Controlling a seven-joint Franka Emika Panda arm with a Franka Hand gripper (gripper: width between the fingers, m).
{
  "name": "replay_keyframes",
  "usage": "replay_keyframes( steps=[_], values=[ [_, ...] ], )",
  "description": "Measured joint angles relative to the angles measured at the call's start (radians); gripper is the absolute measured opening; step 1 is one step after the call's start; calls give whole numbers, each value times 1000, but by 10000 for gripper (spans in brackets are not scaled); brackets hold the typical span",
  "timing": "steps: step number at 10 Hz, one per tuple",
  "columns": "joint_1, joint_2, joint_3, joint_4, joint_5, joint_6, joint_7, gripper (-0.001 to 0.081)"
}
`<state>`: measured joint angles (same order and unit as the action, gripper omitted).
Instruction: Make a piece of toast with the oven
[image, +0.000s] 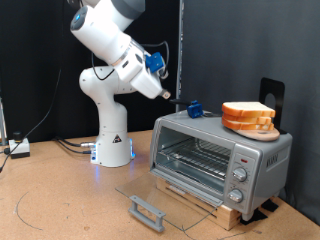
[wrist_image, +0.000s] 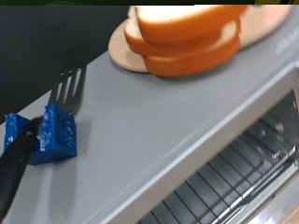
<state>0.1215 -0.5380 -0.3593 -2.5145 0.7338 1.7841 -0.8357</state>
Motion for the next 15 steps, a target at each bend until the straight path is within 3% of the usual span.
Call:
replay_keyframes(
  steps=[6, 8, 11, 13, 15],
  values=[
    [-8, -258, 169, -142, -114, 69, 0, 807],
    [-8, -254, 171, -144, -97, 59, 33, 807],
    [-9, -315, 297, -172, -58, 99, 220, 807],
    [-7, -398, 402, -212, -75, 178, 240, 807],
    [10, -478, 456, -237, -75, 157, 244, 807]
  ],
)
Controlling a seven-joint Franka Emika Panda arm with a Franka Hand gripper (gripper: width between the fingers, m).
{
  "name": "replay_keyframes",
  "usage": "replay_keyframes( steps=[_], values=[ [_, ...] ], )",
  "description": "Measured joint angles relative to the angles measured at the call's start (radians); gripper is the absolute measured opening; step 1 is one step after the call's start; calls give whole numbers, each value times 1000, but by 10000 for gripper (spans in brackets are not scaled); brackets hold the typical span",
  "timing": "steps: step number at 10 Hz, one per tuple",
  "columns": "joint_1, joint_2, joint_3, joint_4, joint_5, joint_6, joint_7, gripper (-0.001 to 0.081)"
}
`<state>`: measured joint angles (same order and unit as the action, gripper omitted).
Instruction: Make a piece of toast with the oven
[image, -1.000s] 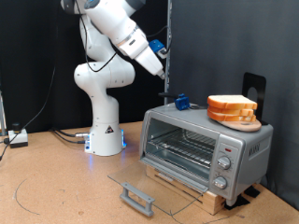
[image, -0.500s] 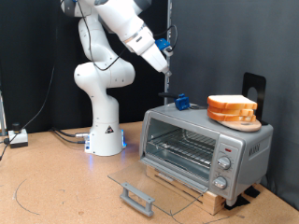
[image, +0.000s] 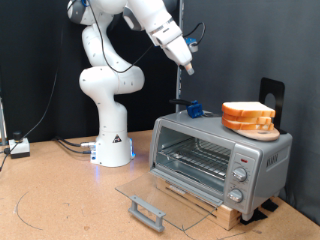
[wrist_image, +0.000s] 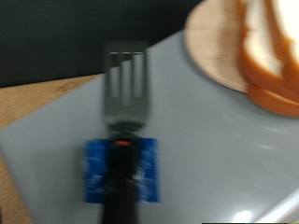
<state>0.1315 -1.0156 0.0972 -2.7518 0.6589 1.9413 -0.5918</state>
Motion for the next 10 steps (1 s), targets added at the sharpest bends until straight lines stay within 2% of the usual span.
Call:
replay_keyframes(
  steps=[2, 4, 6, 7, 9, 10],
  values=[
    [8, -47, 32, -4, -9, -98, 54, 807],
    [-2, -79, 83, -20, -11, -92, 141, 807],
    [-15, -93, 99, -29, -11, -87, 156, 807],
    [-14, -92, 109, -39, -1, -53, 154, 807],
    [-18, -74, 183, -86, 0, 67, 154, 807],
    [-19, -46, 208, -93, 0, 81, 154, 807]
  ],
)
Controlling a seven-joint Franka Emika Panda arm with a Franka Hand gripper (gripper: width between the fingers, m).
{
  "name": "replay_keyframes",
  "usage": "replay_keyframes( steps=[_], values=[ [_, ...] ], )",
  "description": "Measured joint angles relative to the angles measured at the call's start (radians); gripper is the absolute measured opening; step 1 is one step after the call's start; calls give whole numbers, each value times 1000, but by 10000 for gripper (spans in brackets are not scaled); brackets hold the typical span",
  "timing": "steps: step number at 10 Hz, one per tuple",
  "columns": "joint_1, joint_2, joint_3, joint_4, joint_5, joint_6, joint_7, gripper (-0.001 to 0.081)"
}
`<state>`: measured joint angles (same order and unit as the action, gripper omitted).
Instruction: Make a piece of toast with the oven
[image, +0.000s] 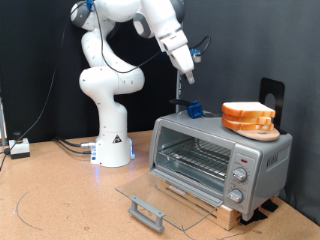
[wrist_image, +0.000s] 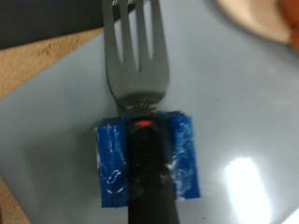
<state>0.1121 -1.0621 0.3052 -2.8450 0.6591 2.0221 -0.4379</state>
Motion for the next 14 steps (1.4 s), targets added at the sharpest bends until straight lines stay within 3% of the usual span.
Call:
replay_keyframes(
  steps=[7, 11, 14],
  values=[
    [9, 202, 66, -4, 52, 77, -89, 807],
    [39, 216, 114, -42, 161, 198, -110, 807],
    [58, 215, 139, -61, 210, 229, -110, 807]
  ],
)
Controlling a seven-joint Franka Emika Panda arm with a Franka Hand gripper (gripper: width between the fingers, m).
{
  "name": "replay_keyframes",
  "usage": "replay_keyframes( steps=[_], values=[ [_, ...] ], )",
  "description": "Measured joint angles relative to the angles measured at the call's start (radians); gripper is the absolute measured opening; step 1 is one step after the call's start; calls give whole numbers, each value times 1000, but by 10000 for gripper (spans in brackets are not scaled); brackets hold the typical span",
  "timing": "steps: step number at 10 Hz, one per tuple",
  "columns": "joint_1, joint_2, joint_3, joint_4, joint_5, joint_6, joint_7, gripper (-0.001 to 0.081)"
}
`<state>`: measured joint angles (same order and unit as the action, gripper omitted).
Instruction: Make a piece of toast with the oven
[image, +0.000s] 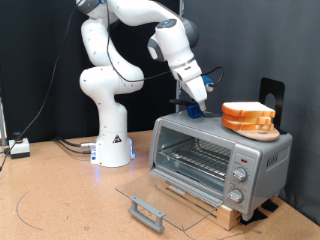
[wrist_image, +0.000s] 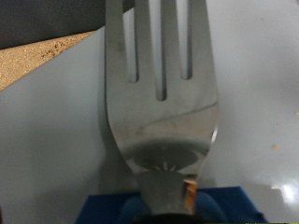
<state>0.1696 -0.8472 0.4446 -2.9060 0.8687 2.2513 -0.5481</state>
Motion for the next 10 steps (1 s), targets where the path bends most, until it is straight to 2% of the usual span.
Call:
replay_keyframes(
  steps=[7, 10],
  values=[
    [-2, 2, 25, -30, 4, 19, 1, 807],
    [-4, 7, 25, -35, 34, 31, -3, 807]
  ],
)
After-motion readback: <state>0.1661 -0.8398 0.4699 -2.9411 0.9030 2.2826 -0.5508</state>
